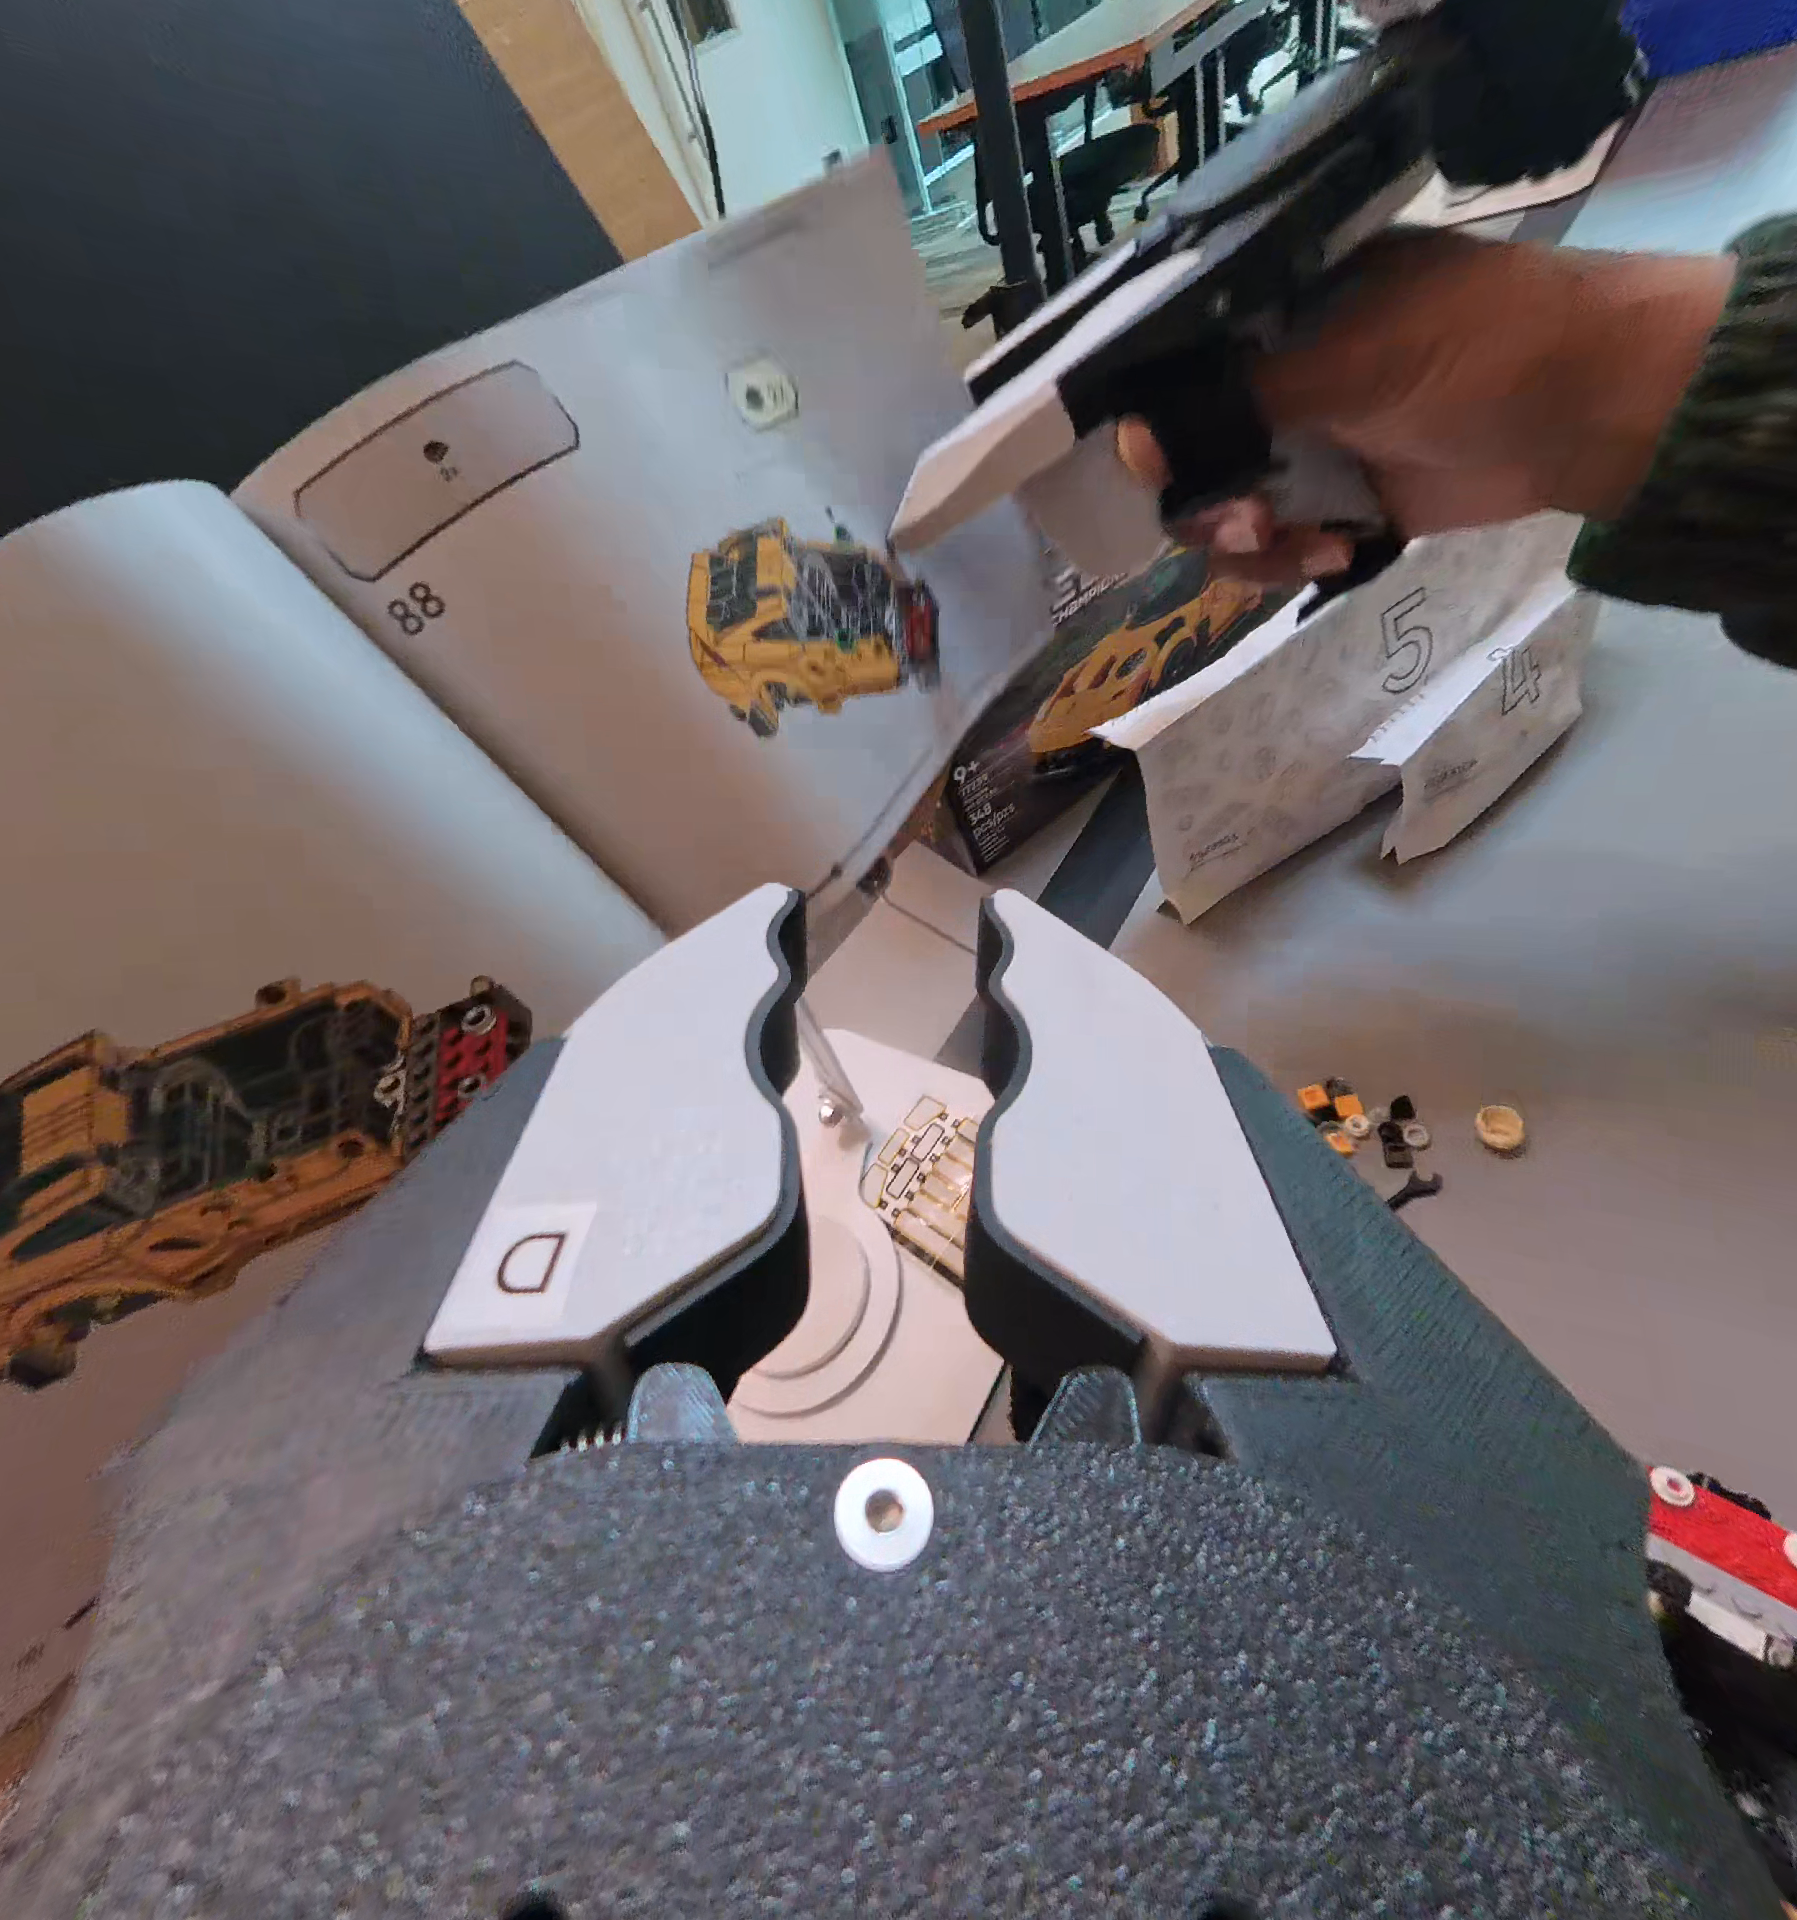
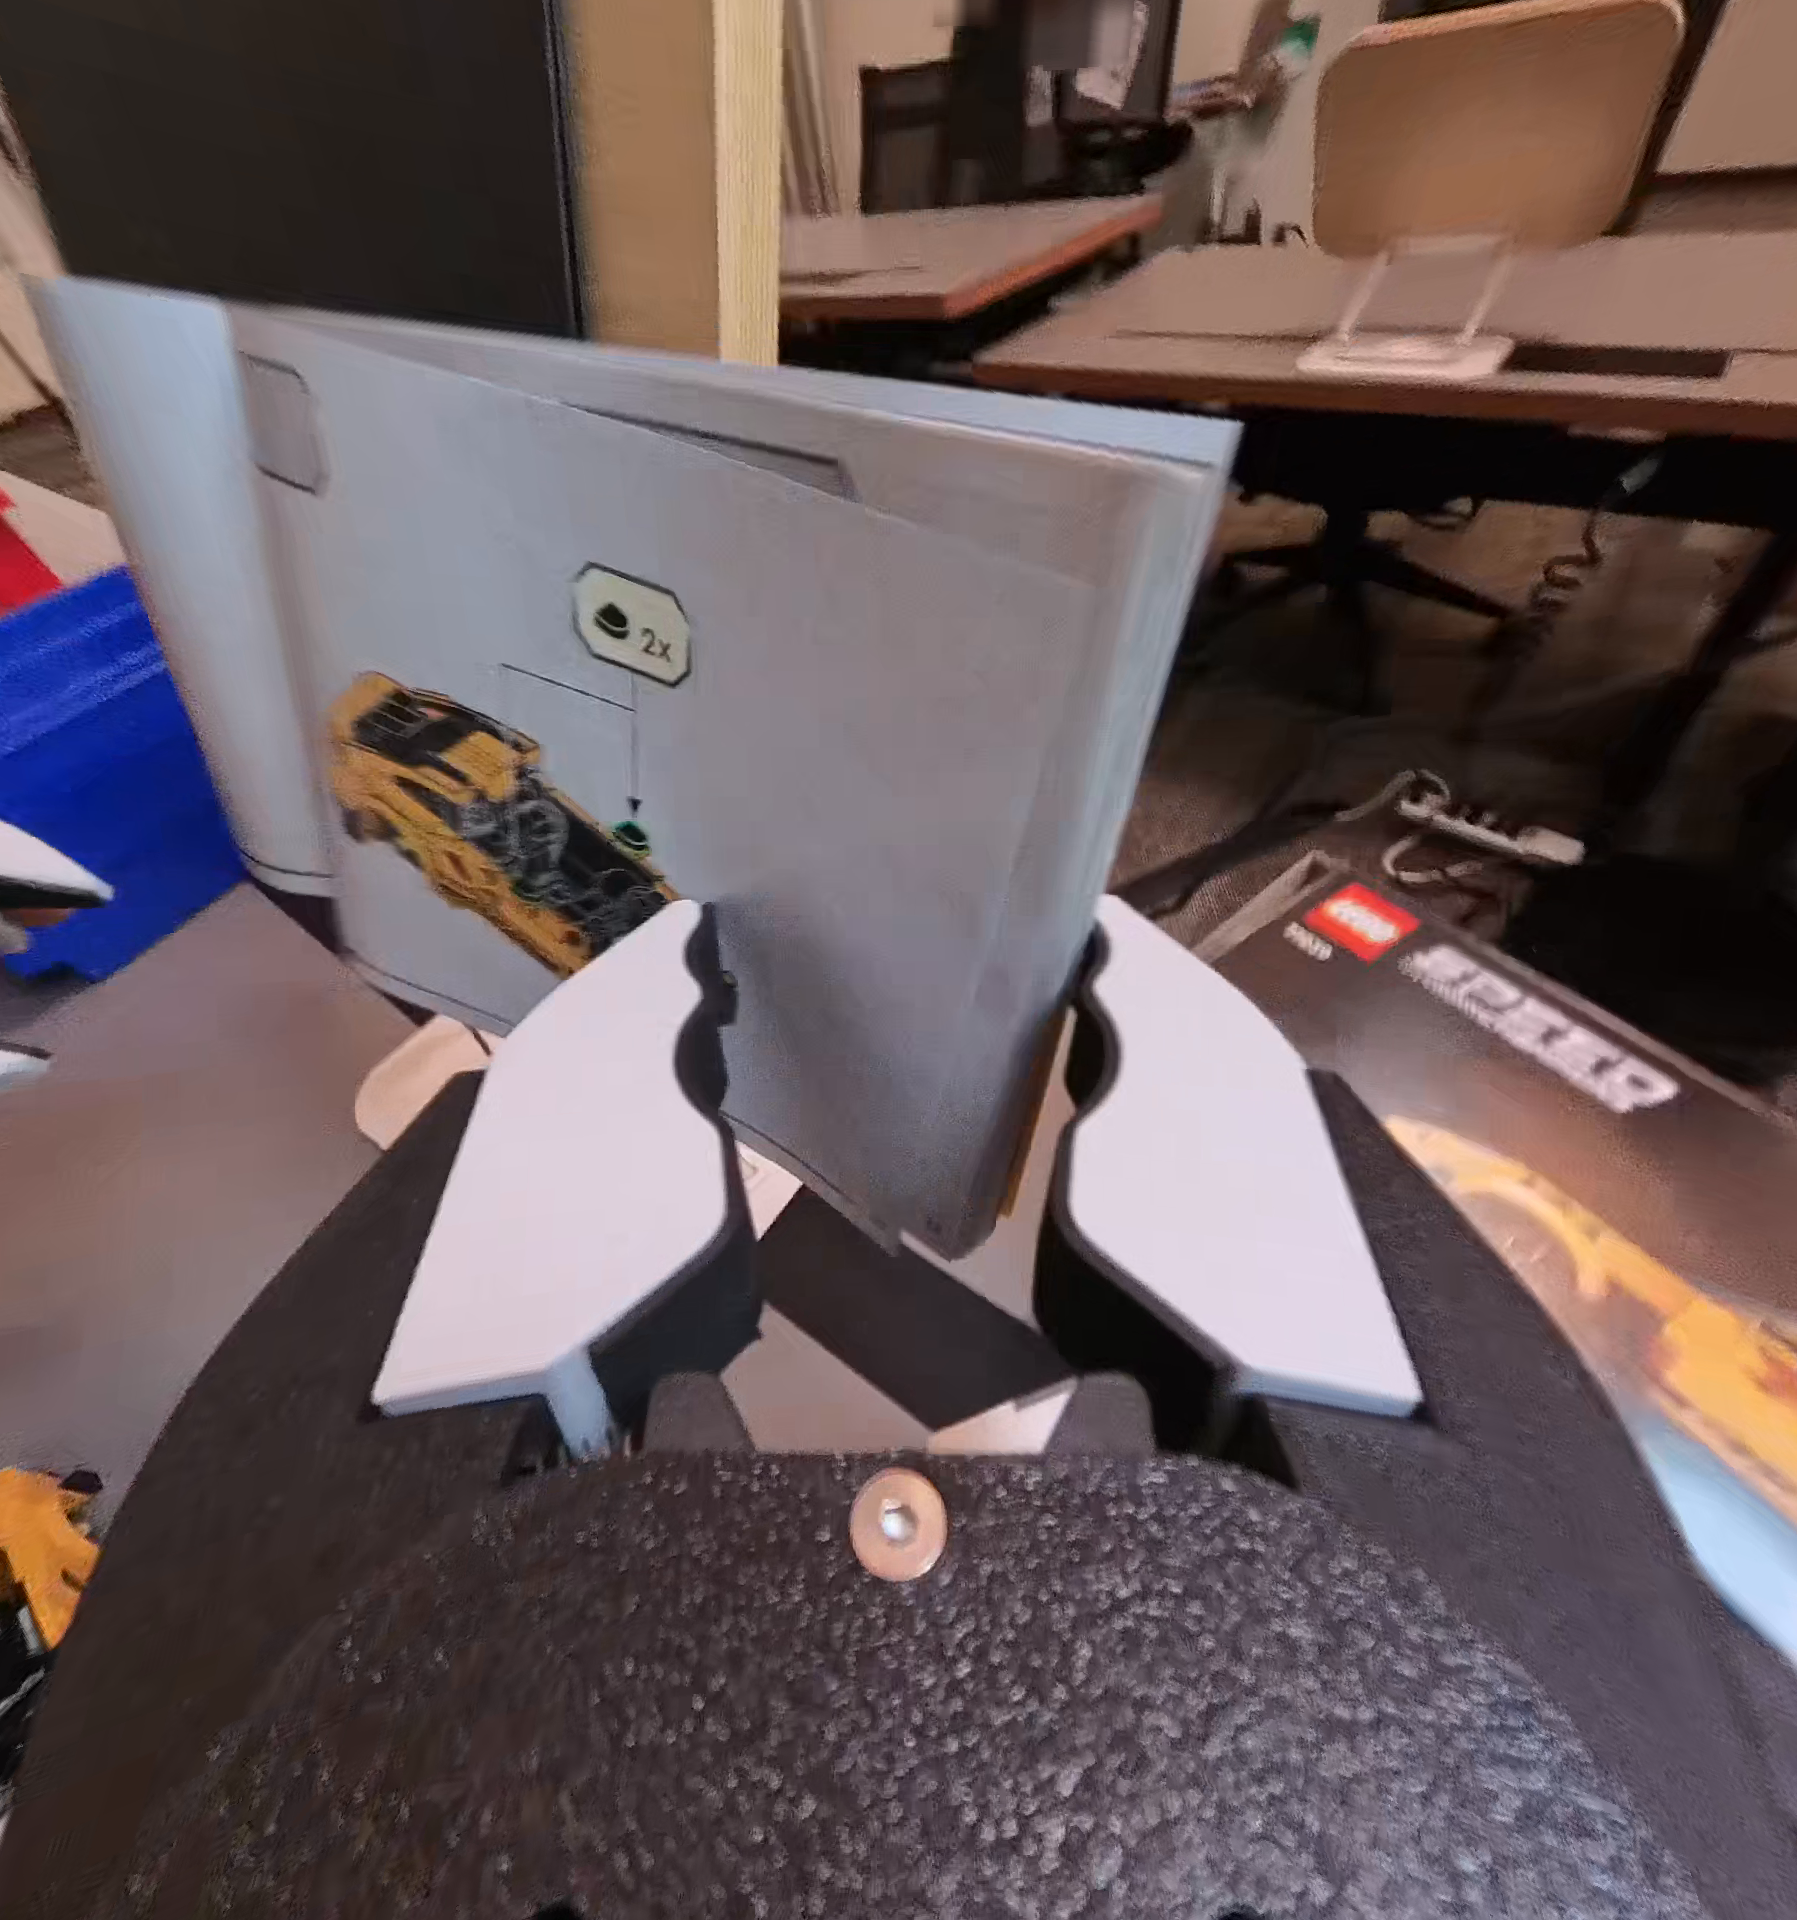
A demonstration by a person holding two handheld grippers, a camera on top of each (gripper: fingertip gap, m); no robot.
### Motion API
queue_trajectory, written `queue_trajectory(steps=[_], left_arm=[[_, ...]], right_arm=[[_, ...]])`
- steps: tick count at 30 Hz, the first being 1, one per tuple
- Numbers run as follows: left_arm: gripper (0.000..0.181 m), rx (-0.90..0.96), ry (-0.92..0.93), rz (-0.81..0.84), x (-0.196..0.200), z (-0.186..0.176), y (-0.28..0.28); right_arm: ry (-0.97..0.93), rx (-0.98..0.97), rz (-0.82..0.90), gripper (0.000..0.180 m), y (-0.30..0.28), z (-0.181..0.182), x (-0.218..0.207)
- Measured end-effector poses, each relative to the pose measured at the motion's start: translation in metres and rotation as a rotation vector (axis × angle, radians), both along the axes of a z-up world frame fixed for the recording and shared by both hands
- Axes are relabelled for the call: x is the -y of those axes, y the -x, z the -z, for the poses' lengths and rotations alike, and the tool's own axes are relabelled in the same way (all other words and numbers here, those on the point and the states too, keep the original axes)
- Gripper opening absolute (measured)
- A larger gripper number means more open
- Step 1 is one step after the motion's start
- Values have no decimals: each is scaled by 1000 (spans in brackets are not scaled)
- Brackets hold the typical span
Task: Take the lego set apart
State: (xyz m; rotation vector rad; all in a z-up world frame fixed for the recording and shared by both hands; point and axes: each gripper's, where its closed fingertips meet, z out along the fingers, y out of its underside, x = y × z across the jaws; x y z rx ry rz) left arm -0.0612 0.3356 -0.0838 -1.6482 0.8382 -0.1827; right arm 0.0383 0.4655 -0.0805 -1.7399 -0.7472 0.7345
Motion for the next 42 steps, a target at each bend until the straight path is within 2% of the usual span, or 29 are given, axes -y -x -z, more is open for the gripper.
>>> queue_trajectory(steps=[3,6,10,16,23,28,32,34,36,38,40,42], left_arm=[[30,-9,-11,-14,1,2,6],[30,-24,-21,-31,-3,2,10],[28,-22,-20,-52,-15,-1,8],[28,-143,-12,-249,-46,9,41],[19,-139,9,-334,-52,9,71],[14,-258,-130,-289,-42,-8,44],[14,-294,-76,-272,-57,4,29],[13,-297,-51,-283,-65,11,30],[12,-292,-50,-289,-68,11,30],[10,-301,-58,-292,-69,11,31],[8,-317,-70,-303,-71,10,32],[7,-326,-68,-316,-72,11,32]], right_arm=[[-88,9,-30,34,-9,-23,-4],[-149,88,-32,19,-9,-33,-3],[-262,212,49,9,-5,-34,0],[-287,176,60,2,0,-31,15],[-330,240,47,2,22,-23,23],[-340,211,76,5,20,-22,22],[-344,213,105,14,15,-21,20],[-327,223,190,28,2,-23,16],[-347,257,394,27,-29,-33,20],[-438,297,418,24,-32,-37,50],[-418,354,280,24,-3,-9,82],[-379,451,164,32,31,35,101]])
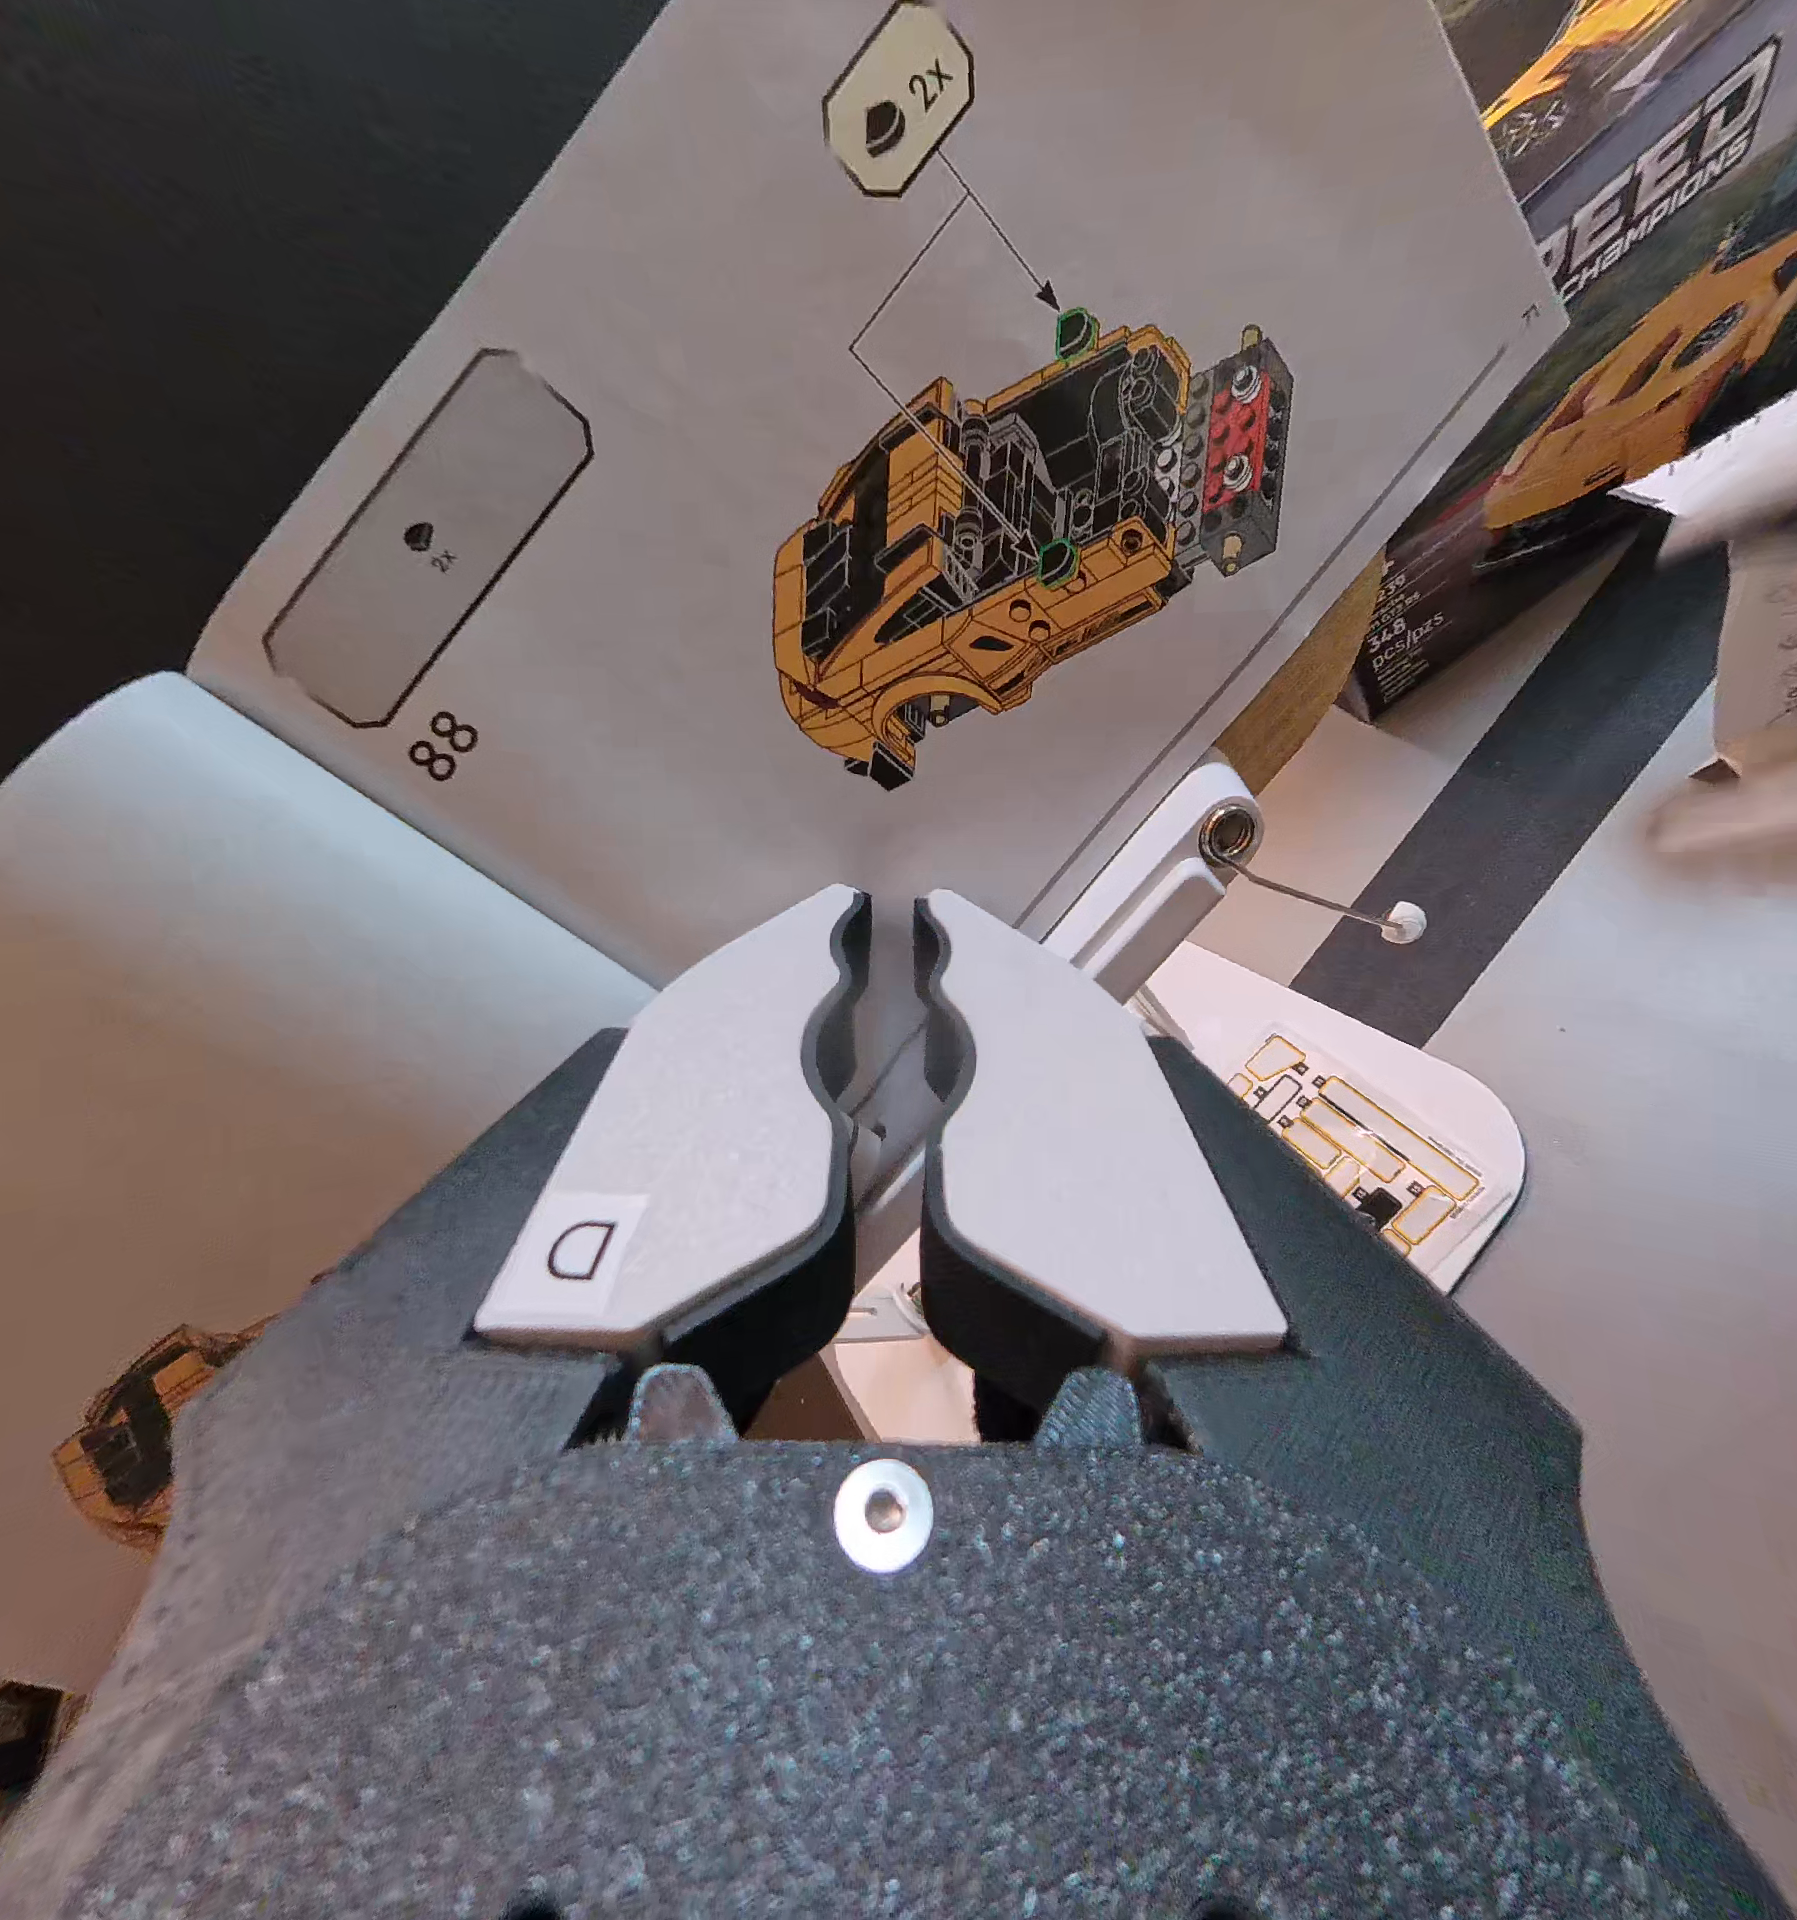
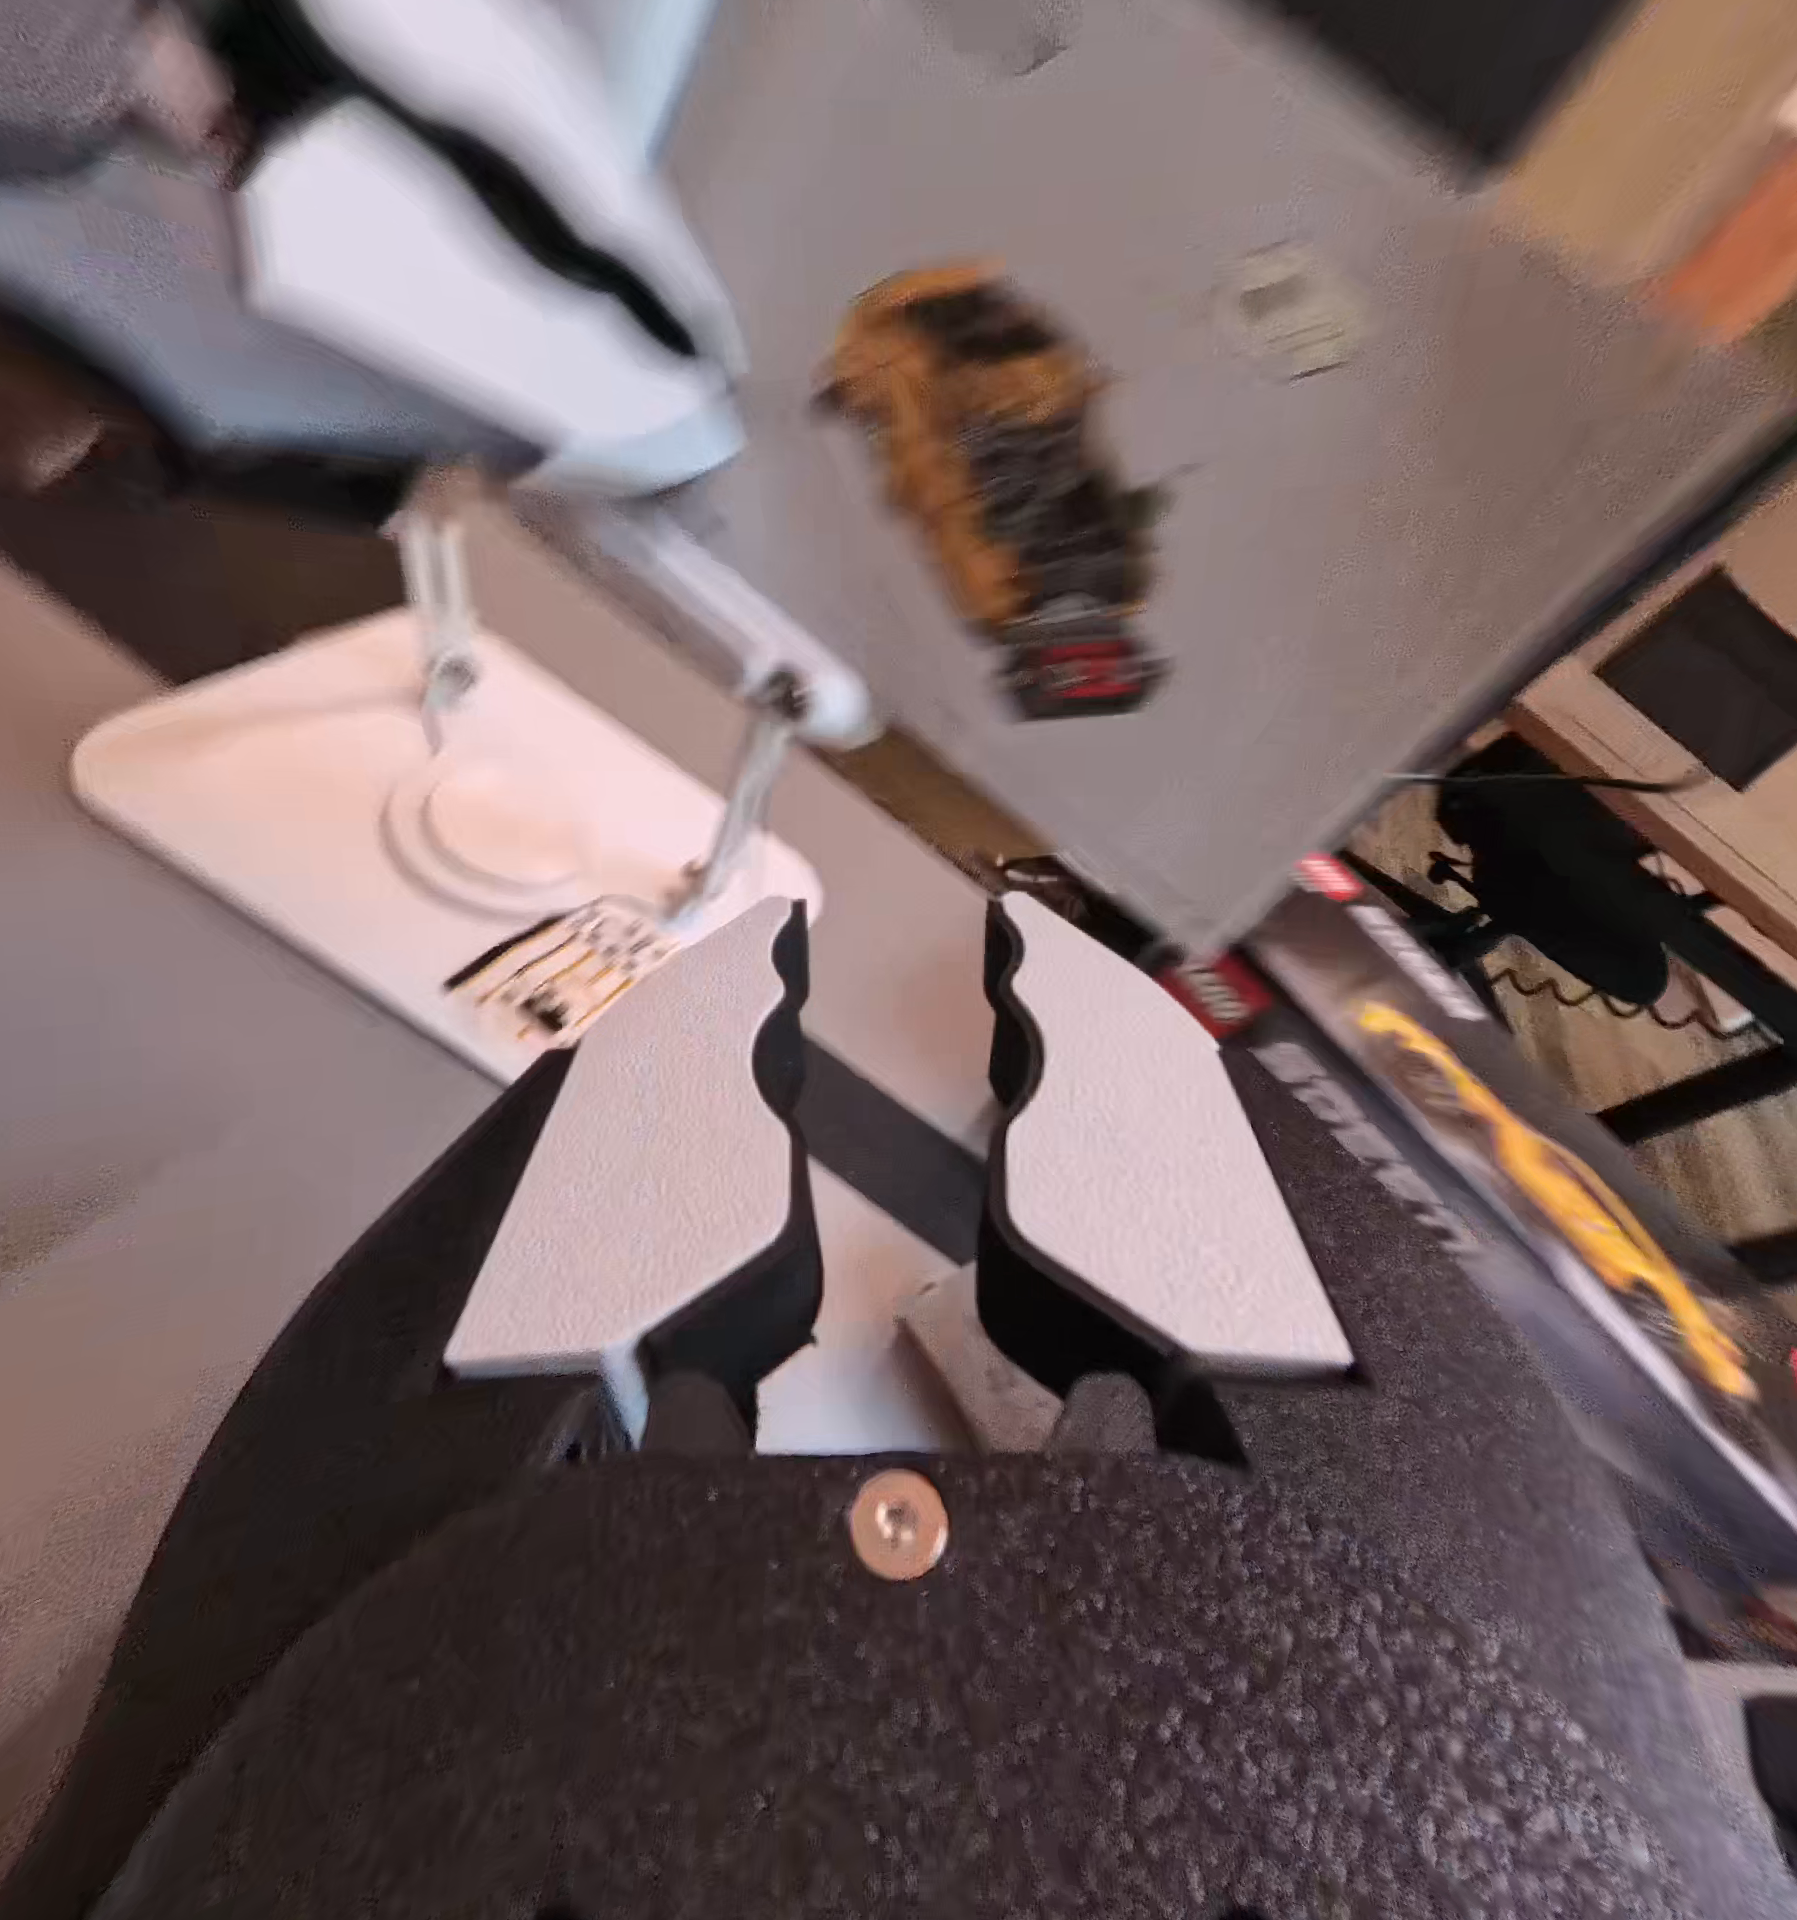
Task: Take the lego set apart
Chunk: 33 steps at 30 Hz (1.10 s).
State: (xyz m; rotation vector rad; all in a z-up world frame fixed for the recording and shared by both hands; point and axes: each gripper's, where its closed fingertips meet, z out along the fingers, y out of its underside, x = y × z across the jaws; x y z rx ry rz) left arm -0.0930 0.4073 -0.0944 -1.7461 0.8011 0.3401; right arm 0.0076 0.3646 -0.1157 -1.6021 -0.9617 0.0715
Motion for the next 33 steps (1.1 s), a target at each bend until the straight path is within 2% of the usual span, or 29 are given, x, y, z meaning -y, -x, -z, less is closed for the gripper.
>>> queue_trajectory(steps=[2,5,6,8,16,24,27,33], left_arm=[[6,5,6,-18,0,-1,1],[0,-4,-3,-32,-1,-2,3],[0,-3,1,-33,-1,-1,3],[0,-12,9,-38,-2,-1,4],[0,-4,12,-56,-2,1,5],[0,-14,46,-61,-2,1,5],[0,14,57,-52,-1,2,5],[0,51,60,-19,4,3,3]], right_arm=[[-33,106,1,33,22,32,-2],[-70,140,77,31,38,51,-29],[-82,148,105,26,38,53,-39],[-106,184,120,1,36,54,-47],[-410,631,175,2,8,12,-36],[-616,923,131,9,16,-24,-40],[-609,972,74,10,21,-26,-49],[-704,892,61,11,20,-25,-49]])
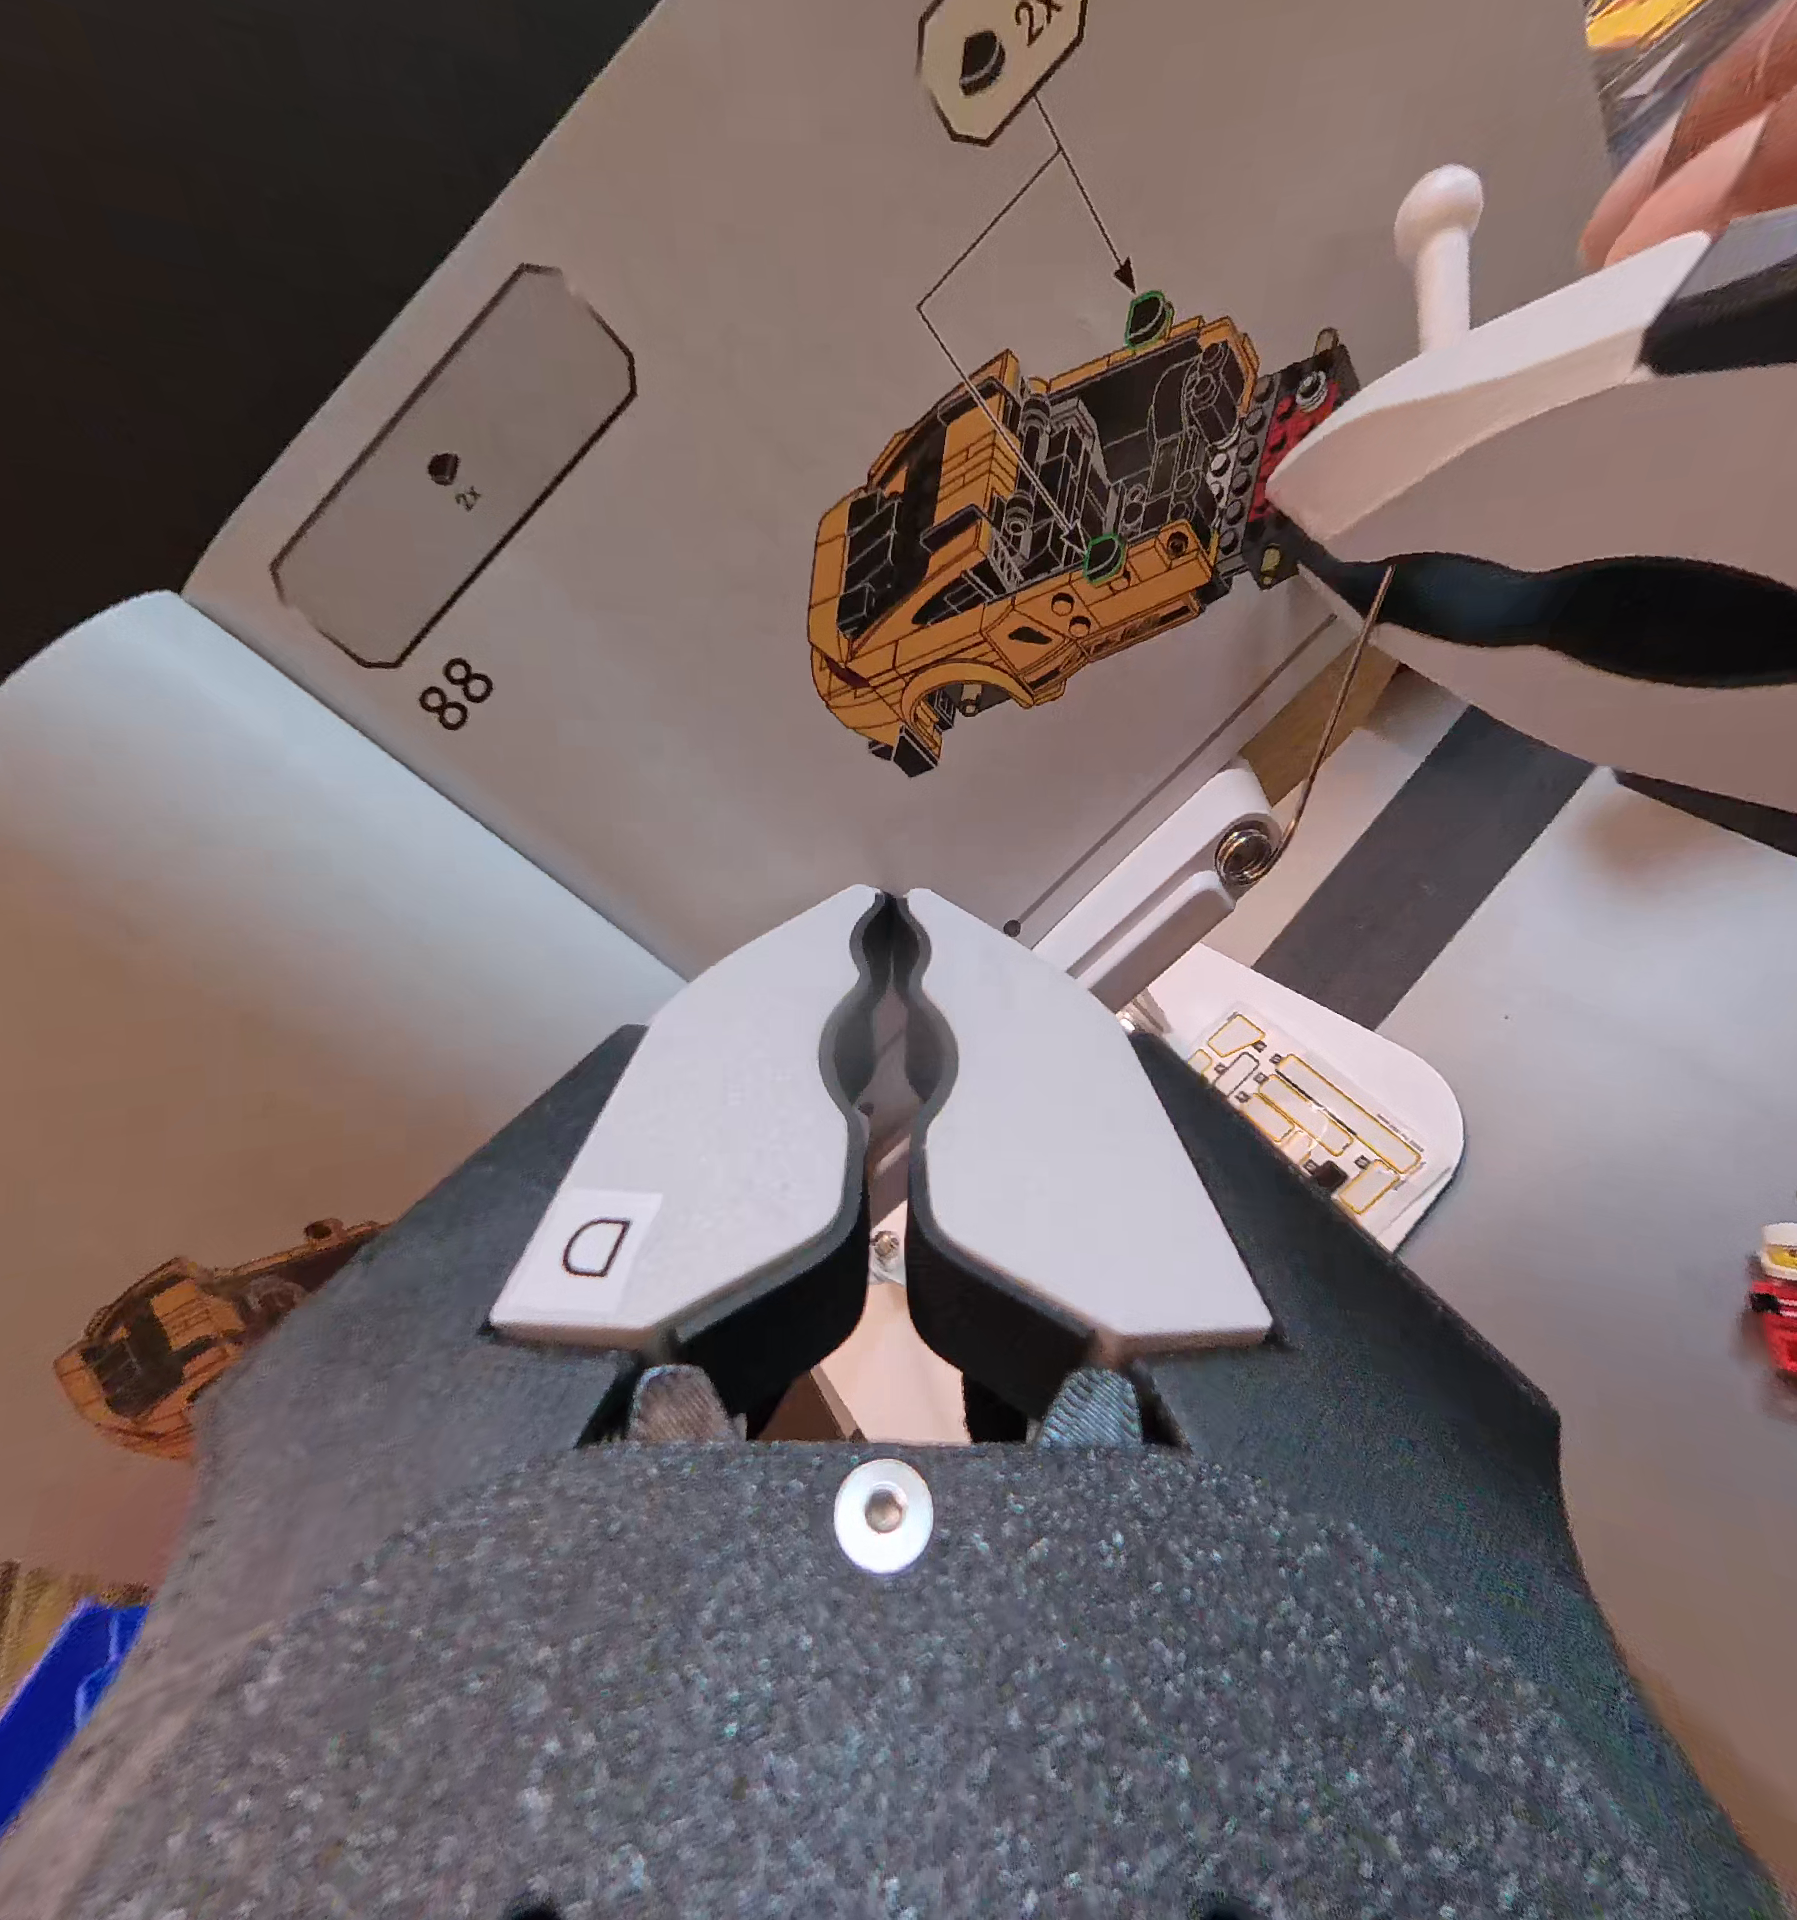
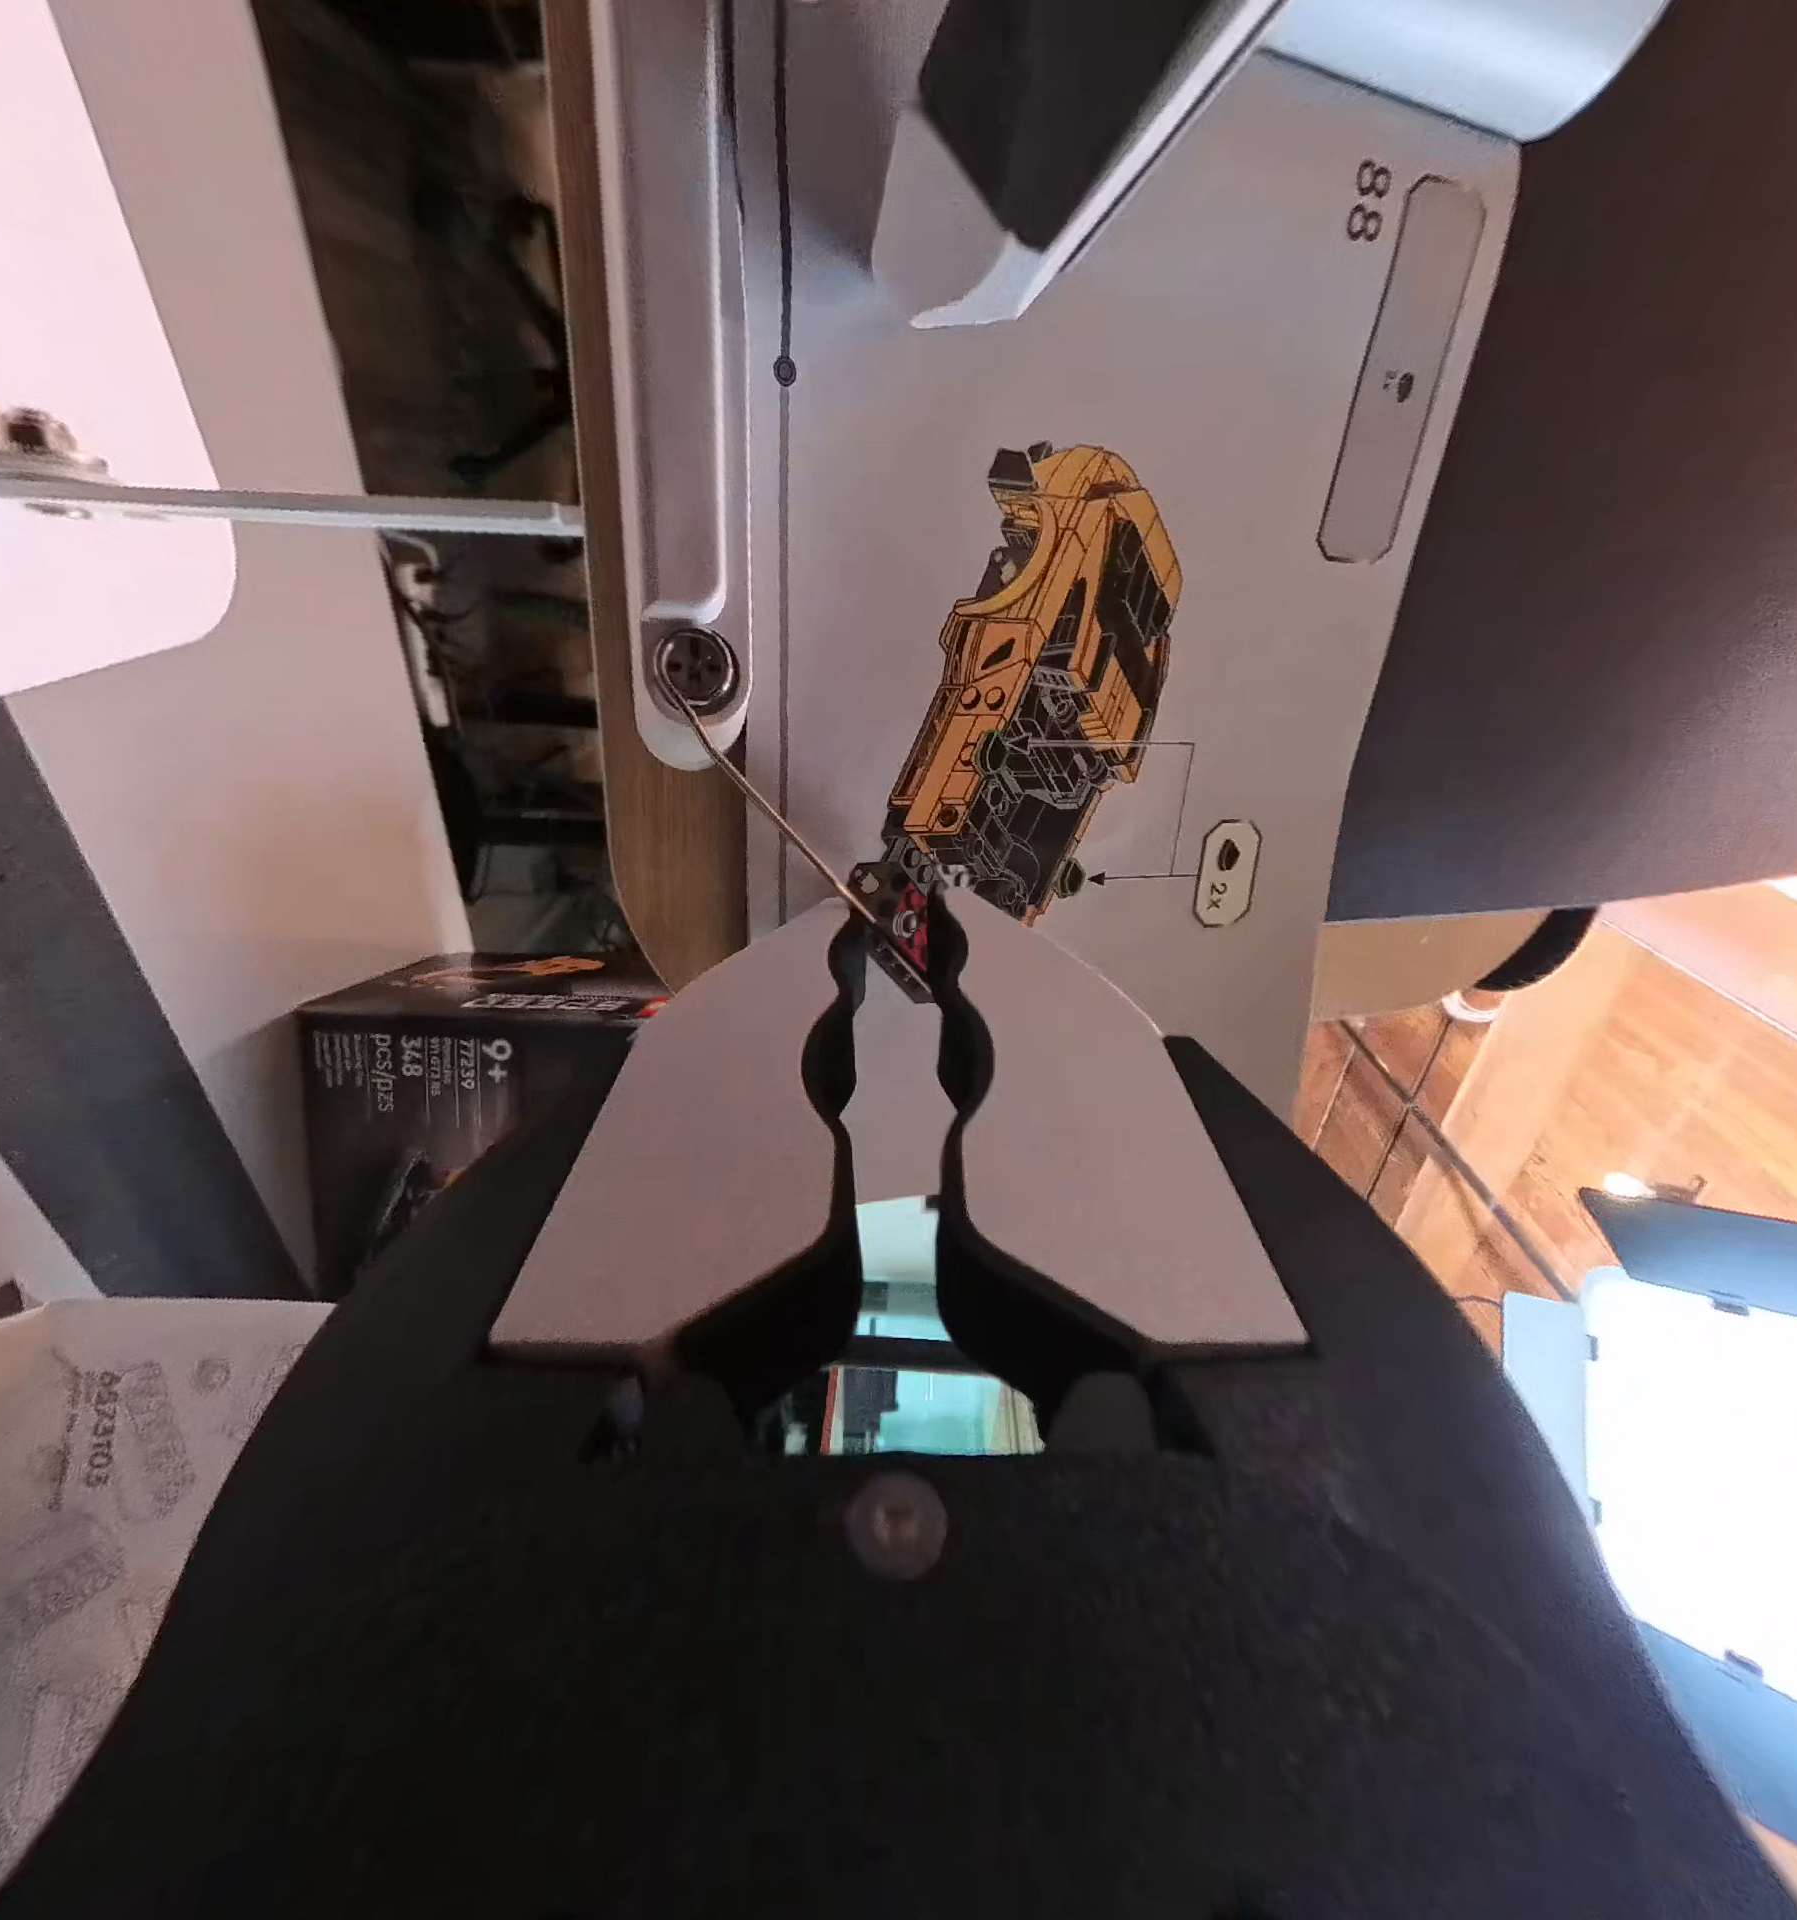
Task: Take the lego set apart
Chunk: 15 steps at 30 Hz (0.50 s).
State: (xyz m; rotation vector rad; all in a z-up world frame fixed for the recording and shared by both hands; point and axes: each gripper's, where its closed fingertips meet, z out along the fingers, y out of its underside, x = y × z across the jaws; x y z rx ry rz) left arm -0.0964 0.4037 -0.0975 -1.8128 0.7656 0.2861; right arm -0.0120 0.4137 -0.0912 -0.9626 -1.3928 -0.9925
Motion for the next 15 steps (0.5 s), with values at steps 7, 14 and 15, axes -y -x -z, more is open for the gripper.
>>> queue_trajectory(steps=[7,14,15], left_arm=[[0,118,-74,49,30,-26,9],[0,258,-83,5,61,-23,51],[0,288,-78,0,66,-21,56]], right_arm=[[104,-277,-9,24,-22,7,29],[495,-820,43,45,-60,12,4],[557,-897,30,49,-61,11,-2]])
